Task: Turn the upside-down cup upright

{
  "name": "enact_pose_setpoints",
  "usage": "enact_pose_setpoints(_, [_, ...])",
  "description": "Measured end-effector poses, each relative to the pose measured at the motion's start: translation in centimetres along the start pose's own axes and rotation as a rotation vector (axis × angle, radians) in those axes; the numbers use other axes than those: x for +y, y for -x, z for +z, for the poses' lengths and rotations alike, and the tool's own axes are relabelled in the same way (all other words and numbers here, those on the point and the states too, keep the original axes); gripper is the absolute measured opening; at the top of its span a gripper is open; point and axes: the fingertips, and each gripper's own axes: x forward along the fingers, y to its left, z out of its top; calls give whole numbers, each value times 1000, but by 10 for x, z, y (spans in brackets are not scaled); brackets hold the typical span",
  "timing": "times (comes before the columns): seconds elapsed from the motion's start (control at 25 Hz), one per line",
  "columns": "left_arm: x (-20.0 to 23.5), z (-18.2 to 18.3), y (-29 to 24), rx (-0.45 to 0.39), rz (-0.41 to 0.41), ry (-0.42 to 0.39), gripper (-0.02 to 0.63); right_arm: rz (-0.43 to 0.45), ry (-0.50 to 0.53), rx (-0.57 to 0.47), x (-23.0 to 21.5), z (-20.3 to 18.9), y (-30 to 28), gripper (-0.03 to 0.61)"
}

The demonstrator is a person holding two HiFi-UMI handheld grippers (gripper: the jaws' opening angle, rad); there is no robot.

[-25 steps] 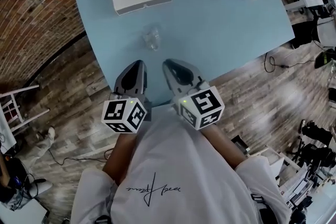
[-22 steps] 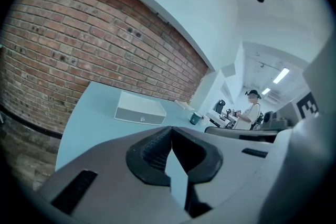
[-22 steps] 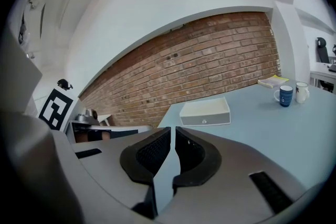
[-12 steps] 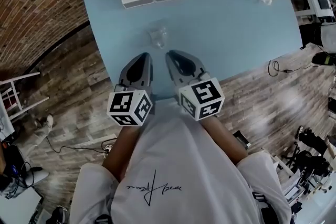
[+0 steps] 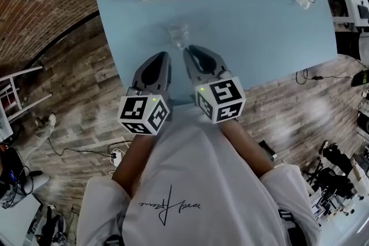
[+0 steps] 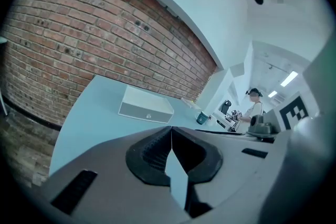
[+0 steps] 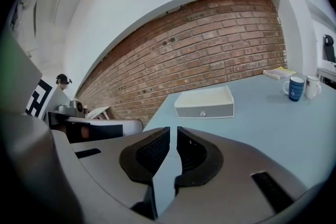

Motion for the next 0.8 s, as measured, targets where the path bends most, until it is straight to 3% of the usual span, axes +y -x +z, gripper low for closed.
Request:
enact_pose_setpoints(0.16, [3, 0, -2, 0, -8, 30, 11, 3, -10, 17, -1, -4, -7, 23])
enact_pose_setpoints(0.56, [12, 1, -1, 11, 12, 7, 11, -38, -29, 46, -13, -13, -22, 25])
enact_pose_setpoints(0.68, [15, 1, 0, 15, 14, 25, 11, -47, -34, 63, -15, -18, -28, 100])
enact_pose_setpoints(0.8, [18, 3, 0, 7, 21, 43, 11, -47, -33, 84, -16, -21, -33, 101])
